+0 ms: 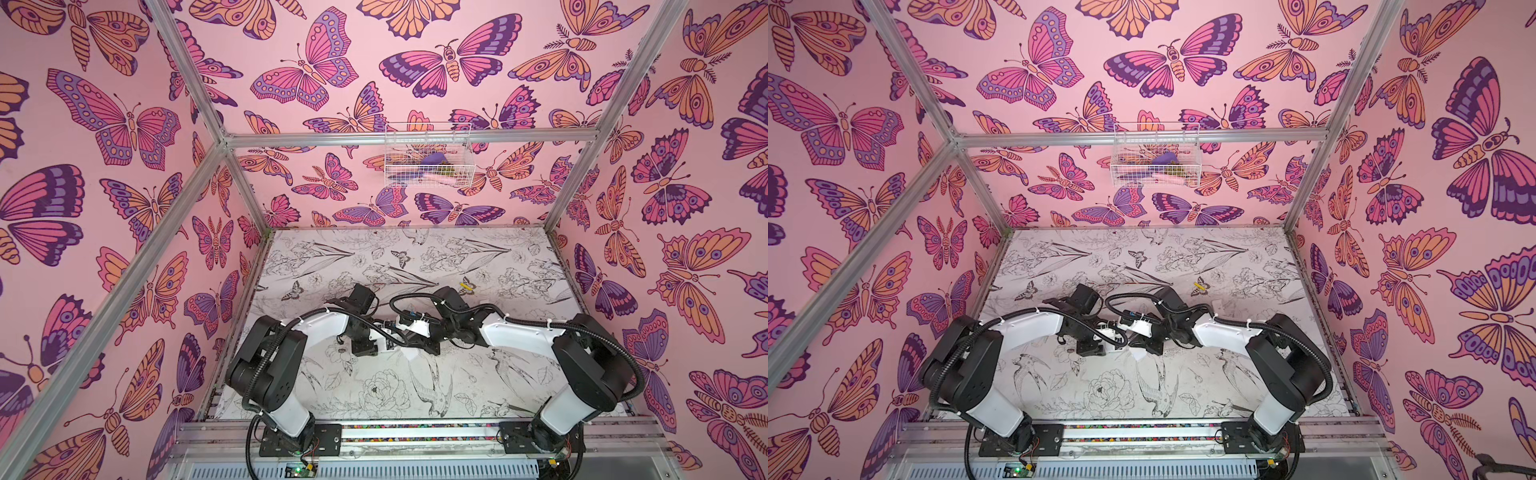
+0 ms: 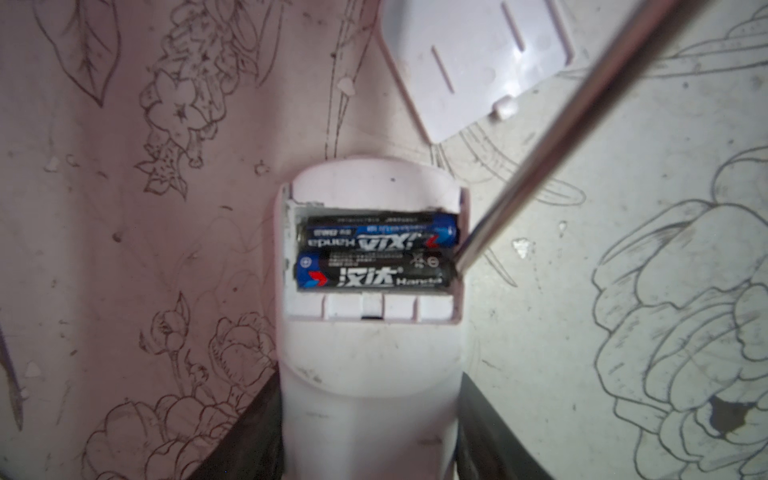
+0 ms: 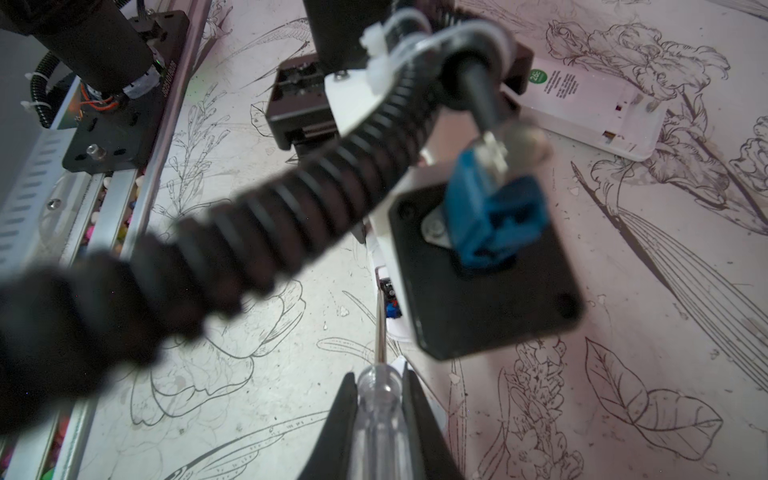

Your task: Unload the batteries from the remote control

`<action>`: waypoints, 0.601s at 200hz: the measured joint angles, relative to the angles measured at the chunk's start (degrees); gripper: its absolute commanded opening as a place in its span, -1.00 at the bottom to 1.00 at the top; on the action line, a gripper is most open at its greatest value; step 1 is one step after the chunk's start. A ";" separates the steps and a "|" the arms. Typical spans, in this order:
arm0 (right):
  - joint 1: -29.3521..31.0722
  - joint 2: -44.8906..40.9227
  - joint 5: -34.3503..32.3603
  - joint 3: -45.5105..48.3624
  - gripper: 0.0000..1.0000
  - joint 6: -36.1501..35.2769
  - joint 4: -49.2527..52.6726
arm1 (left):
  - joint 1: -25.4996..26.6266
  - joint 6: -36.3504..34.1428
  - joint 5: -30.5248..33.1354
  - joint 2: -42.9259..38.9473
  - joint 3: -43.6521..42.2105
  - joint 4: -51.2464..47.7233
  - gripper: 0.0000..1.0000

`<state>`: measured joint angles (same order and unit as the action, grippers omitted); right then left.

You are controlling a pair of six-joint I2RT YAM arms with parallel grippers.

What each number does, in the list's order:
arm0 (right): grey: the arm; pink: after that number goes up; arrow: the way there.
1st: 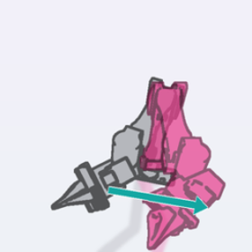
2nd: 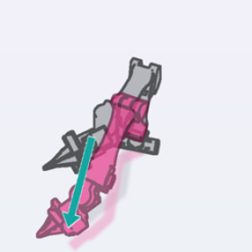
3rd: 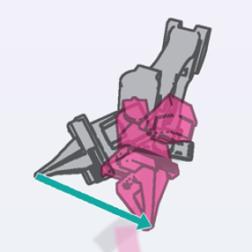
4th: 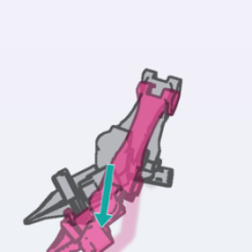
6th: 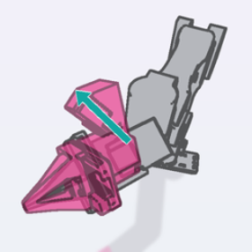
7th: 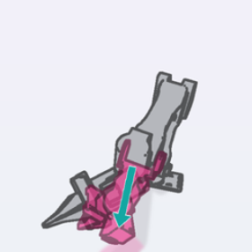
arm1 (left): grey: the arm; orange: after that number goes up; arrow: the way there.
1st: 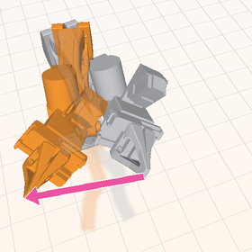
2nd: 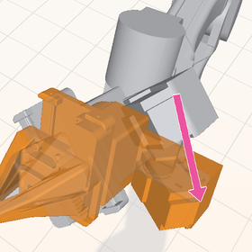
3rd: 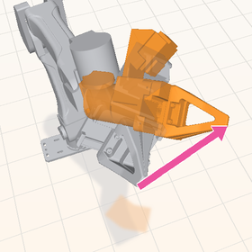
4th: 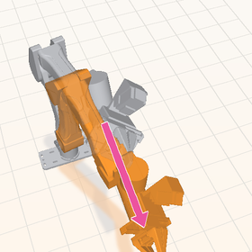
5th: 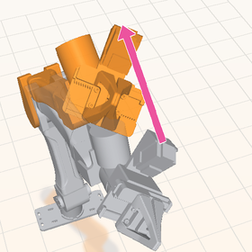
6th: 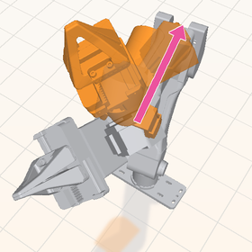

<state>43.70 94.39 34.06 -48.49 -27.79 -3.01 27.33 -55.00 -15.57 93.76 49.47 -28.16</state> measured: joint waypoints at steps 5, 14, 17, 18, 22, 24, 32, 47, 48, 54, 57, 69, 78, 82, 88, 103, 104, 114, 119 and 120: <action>0.24 0.00 -0.02 0.42 -1.00 0.42 -1.03 | 0.02 0.00 0.00 0.00 -0.02 0.00 -0.10; 0.42 0.00 0.00 0.92 -1.00 0.81 -2.23 | 0.02 0.00 0.02 0.00 -0.02 -0.04 -0.10; 0.42 0.00 0.02 1.01 -1.00 0.90 -2.45 | 0.02 0.00 0.02 0.00 -0.02 -0.04 -0.10; 0.42 0.00 0.02 1.05 -1.00 0.96 -2.49 | 0.02 0.00 0.02 0.00 -0.02 -0.07 -0.10; 0.42 0.00 0.04 1.07 -1.00 0.96 -2.56 | 0.02 0.00 0.02 0.00 -0.02 -0.04 -0.10; 0.42 0.02 0.04 1.09 -1.00 1.01 -2.62 | 0.02 0.00 0.02 0.00 -0.02 -0.07 -0.10; 0.42 0.02 0.00 1.07 -1.00 0.96 -2.58 | 0.02 0.02 0.02 0.00 -0.02 -0.07 -0.10; 0.42 0.02 -0.07 1.07 -1.00 0.72 -2.47 | 0.07 0.02 0.04 -0.02 -0.02 -0.07 -0.10; 0.42 0.02 -0.04 1.07 -1.00 0.74 -2.47 | 0.07 0.00 0.04 -0.04 -0.02 -0.07 -0.10; 0.42 0.02 -0.07 1.07 -1.00 0.55 -2.36 | 0.07 0.00 0.07 -0.07 -0.02 -0.04 -0.10; 0.42 0.02 -0.07 1.07 -1.00 0.50 -2.34 | 0.07 0.00 0.07 -0.07 -0.02 -0.04 -0.10; 0.46 0.02 -0.46 0.59 -1.00 -0.44 -1.22 | 0.09 0.00 0.13 -0.07 -0.02 -0.04 -0.10; 0.63 0.00 -0.96 -0.09 -1.00 -1.27 0.09 | 0.09 0.02 0.15 -0.07 -0.02 -0.04 -0.10; 0.70 -0.02 -1.18 -0.35 -1.00 -1.66 0.70 | 0.09 0.04 0.15 -0.07 -0.02 -0.04 -0.10; 0.85 -0.15 -1.62 -0.66 -1.00 -2.29 1.51 | 0.11 0.07 0.13 -0.07 -0.02 -0.04 -0.10; 1.07 -0.98 -2.78 -0.74 -1.00 -3.56 3.06 | 0.11 0.04 0.11 -0.07 -0.02 -0.04 -0.10; 1.07 -1.03 -2.80 -0.74 -1.00 -3.61 3.08 | 0.11 0.04 0.11 -0.07 -0.02 -0.04 -0.10; 0.94 -1.73 -3.43 -0.76 -1.00 -4.11 4.39 | 0.11 0.04 0.09 -0.04 -0.02 -0.04 -0.10; 0.94 -1.92 -3.63 -0.76 -1.00 -4.33 4.81 | 0.13 0.04 0.09 -0.04 -0.02 -0.04 -0.10; 0.94 -1.99 -3.67 -0.81 -1.00 -4.42 4.98 | 0.13 0.04 0.09 -0.04 -0.02 -0.04 -0.10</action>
<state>44.64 92.40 30.39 -49.30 -32.21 1.98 27.46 -54.96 -15.49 93.71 49.45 -28.21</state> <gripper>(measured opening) 0.176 0.571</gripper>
